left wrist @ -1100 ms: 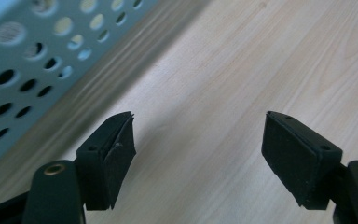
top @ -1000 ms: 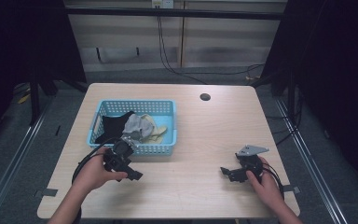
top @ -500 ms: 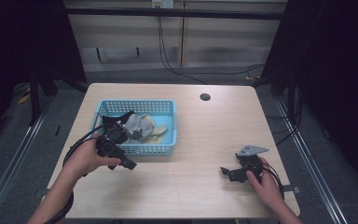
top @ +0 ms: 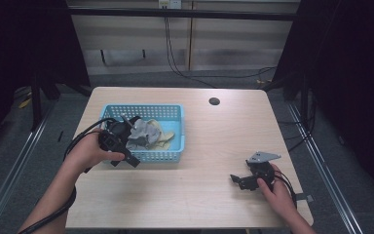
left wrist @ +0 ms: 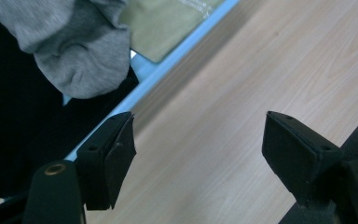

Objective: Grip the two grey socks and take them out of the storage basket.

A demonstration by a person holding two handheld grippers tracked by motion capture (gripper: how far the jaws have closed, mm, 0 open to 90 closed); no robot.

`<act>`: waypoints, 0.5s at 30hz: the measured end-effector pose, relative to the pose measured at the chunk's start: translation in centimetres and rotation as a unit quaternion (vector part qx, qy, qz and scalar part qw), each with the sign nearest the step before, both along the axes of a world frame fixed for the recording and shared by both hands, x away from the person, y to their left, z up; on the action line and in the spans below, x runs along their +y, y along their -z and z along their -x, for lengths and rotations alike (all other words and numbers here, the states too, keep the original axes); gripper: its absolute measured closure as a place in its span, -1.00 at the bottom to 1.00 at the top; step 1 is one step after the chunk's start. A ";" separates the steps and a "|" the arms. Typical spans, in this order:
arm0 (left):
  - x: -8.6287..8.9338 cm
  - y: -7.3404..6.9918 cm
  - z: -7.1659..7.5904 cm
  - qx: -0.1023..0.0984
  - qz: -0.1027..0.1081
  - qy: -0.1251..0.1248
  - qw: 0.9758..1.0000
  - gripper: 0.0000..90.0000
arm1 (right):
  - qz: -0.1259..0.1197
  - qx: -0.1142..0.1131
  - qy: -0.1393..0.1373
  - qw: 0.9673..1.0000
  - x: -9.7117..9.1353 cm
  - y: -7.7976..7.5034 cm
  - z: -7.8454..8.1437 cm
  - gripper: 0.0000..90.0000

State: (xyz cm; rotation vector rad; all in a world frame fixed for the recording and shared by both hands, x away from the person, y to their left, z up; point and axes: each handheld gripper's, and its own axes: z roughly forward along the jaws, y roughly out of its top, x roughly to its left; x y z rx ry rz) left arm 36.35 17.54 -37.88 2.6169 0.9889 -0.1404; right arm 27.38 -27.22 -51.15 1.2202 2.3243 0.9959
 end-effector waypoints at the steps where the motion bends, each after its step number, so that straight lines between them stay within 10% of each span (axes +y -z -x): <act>1: 0.0 -0.1 -0.3 -0.001 0.000 0.000 1.000 -0.44 | 0.000 0.000 0.000 1.000 0.0 0.0 0.0 -0.77; 15: 0.0 -0.7 -3.2 -0.022 0.006 -0.036 0.999 -0.44 | 0.001 0.000 0.001 1.000 0.0 0.0 0.0 -0.77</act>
